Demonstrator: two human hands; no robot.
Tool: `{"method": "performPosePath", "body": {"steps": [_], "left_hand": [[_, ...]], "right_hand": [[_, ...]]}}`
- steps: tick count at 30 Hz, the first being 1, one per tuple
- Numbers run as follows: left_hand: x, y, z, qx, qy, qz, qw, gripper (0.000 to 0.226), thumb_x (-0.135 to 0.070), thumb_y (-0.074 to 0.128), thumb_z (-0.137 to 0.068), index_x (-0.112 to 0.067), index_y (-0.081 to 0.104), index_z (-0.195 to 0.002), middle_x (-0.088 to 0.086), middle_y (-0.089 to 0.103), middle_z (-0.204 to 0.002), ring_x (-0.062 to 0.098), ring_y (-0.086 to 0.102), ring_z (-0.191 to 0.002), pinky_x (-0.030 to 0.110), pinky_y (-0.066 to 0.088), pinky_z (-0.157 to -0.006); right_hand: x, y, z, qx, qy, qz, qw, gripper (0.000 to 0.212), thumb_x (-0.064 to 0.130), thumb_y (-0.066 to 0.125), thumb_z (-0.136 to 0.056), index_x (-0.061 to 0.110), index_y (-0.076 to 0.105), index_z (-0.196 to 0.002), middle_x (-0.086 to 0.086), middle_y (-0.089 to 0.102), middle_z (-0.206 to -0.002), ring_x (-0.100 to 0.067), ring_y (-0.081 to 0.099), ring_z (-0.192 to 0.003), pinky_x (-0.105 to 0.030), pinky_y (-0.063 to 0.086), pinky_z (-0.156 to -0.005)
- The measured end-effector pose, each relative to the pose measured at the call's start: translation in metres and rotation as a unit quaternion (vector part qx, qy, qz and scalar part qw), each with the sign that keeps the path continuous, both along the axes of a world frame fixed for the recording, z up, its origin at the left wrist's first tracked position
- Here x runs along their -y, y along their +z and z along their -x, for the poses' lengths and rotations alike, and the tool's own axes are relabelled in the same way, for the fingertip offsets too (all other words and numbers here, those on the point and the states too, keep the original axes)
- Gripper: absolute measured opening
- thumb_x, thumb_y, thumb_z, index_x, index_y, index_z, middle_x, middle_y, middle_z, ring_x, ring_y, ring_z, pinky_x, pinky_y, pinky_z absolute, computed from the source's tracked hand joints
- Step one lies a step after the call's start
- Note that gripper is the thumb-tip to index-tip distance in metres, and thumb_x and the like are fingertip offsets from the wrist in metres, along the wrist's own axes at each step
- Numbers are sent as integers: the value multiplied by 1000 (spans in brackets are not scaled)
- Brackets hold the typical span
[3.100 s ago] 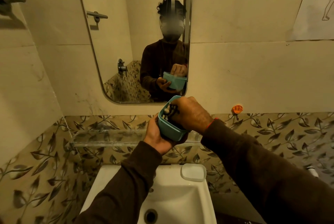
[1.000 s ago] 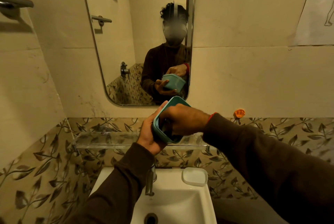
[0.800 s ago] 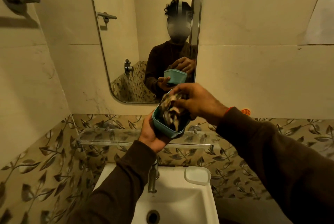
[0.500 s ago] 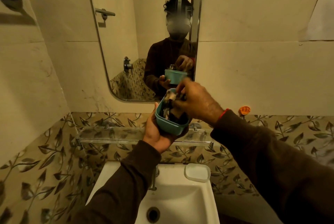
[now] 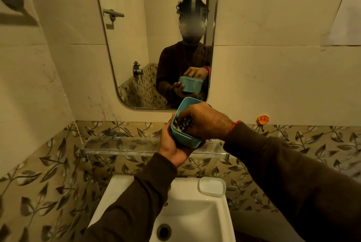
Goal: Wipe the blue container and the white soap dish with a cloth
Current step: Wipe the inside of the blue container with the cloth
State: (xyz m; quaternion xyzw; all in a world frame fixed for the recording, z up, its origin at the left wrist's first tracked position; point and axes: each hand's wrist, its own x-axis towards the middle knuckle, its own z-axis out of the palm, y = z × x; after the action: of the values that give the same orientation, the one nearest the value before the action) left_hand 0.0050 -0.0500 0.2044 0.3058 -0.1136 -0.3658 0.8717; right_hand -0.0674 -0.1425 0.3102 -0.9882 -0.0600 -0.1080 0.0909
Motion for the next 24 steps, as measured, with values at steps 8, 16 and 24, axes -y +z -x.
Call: {"method": "performPosePath", "body": {"steps": [8, 16, 24], "left_hand": [[7, 19, 9, 12, -7, 16, 1000, 40, -47, 53, -97, -22, 73, -122, 18, 72, -121, 36, 75, -94, 50, 60, -76], [0, 17, 8, 35, -6, 11, 999, 40, -47, 55, -91, -21, 78, -112, 16, 75, -115, 33, 76, -93, 46, 61, -73], [-15, 27, -1, 75, -22, -27, 997, 52, -47, 48, -96, -21, 59, -140, 15, 68, -123, 30, 71, -99, 43, 59, -73]], "right_hand": [[6, 2, -14, 165, -154, 99, 969, 29, 23, 66, -88, 16, 61, -115, -12, 64, -105, -33, 66, -91, -42, 57, -74], [8, -1, -14, 138, -98, 3, 986, 32, 16, 64, -90, 19, 63, -121, -12, 66, -114, -29, 65, -103, -41, 57, -85], [0, -4, 6, 77, 56, -24, 995, 34, 13, 67, -89, 19, 66, -122, -3, 68, -120, -17, 62, -111, -28, 51, -93]]}}
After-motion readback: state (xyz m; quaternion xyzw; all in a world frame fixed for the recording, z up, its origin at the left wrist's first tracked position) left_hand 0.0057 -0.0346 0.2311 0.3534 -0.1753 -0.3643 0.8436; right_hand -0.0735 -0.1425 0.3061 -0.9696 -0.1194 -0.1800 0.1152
